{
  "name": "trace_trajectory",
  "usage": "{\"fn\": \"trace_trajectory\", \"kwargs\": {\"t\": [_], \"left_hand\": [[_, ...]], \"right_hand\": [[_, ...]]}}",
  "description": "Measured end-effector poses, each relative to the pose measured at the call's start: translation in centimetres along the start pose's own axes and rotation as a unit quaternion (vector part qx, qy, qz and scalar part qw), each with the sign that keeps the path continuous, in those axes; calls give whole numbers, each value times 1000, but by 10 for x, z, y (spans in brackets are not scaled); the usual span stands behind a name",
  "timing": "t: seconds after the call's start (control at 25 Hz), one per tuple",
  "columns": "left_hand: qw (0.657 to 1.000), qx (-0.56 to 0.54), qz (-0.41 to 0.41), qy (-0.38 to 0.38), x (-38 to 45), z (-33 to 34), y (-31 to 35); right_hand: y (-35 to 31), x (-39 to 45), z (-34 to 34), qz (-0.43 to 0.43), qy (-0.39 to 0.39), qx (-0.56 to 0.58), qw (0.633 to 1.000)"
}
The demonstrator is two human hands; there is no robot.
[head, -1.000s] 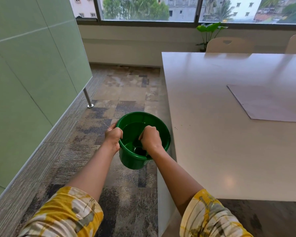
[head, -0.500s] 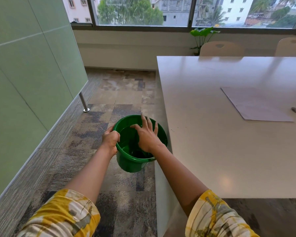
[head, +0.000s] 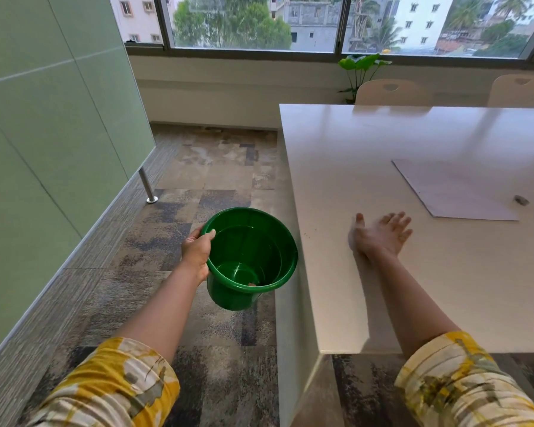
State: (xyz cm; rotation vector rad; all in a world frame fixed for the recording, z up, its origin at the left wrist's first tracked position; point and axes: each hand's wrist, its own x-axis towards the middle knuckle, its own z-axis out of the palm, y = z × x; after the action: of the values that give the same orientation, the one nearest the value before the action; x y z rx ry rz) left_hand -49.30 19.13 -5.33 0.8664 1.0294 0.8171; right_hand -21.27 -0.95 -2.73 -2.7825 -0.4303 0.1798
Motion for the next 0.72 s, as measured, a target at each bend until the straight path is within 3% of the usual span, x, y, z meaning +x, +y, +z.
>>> {"fn": "trace_trajectory", "kwargs": {"t": [0.24,0.72], "left_hand": [[1000,-18,-4,-5,-1,-2,-6],[1000,-24,1,-13,4,-6,-13]], "right_hand": [[-20,-14,9,-74,-58,-57,994],[-75,-62,40,-243,-64,-59,966]]}}
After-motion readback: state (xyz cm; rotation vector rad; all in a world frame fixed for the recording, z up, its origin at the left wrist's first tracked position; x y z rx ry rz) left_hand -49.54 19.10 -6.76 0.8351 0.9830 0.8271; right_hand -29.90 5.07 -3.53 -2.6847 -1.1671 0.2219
